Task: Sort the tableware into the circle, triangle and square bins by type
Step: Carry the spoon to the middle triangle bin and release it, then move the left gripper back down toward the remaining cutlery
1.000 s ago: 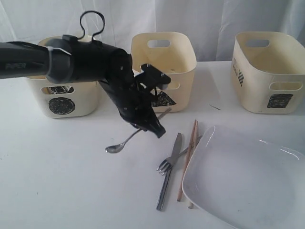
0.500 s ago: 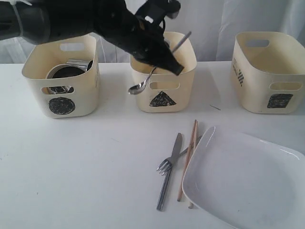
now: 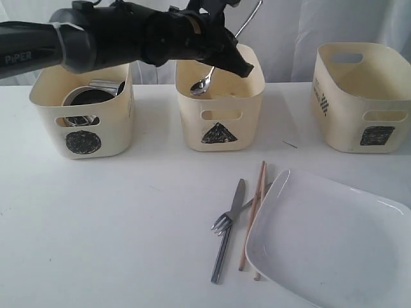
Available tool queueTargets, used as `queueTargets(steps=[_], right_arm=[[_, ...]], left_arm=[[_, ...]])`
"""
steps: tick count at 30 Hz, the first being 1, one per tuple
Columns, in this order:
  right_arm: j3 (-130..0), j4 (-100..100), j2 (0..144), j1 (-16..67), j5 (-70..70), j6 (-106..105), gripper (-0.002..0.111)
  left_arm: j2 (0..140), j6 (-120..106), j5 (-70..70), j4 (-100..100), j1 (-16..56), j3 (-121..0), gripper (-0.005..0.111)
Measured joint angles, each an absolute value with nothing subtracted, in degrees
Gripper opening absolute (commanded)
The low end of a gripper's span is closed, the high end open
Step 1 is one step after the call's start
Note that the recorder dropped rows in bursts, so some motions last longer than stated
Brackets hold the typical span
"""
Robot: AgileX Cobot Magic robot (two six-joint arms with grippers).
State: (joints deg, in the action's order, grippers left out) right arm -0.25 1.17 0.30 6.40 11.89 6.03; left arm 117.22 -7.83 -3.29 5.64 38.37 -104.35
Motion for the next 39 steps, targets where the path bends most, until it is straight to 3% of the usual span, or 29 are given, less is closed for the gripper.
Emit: queueTargets(steps=[11, 18, 20, 27, 39], right_arm=[[-0.3, 1.2, 0.3, 6.4, 11.9, 6.0, 0.0], [-0.3, 1.2, 0.3, 6.4, 11.9, 6.0, 0.0], [-0.3, 1.2, 0.3, 6.4, 11.9, 6.0, 0.0], [-0.3, 1.2, 0.3, 6.4, 11.9, 6.0, 0.0], [-0.3, 1.2, 0.3, 6.4, 11.9, 6.0, 0.0]], left_arm=[[122.7, -12.3, -9.3, 5.8, 37.4, -105.8, 0.001], [123.4, -12.5, -9.3, 5.8, 37.4, -107.0, 0.031], [123.4, -12.5, -9.4, 5.8, 37.4, -107.1, 0.035], [122.6, -11.4, -7.2, 5.8, 37.4, -107.1, 0.032], [111.9, -5.4, 20.1, 4.2, 37.6, -98.8, 0.032]])
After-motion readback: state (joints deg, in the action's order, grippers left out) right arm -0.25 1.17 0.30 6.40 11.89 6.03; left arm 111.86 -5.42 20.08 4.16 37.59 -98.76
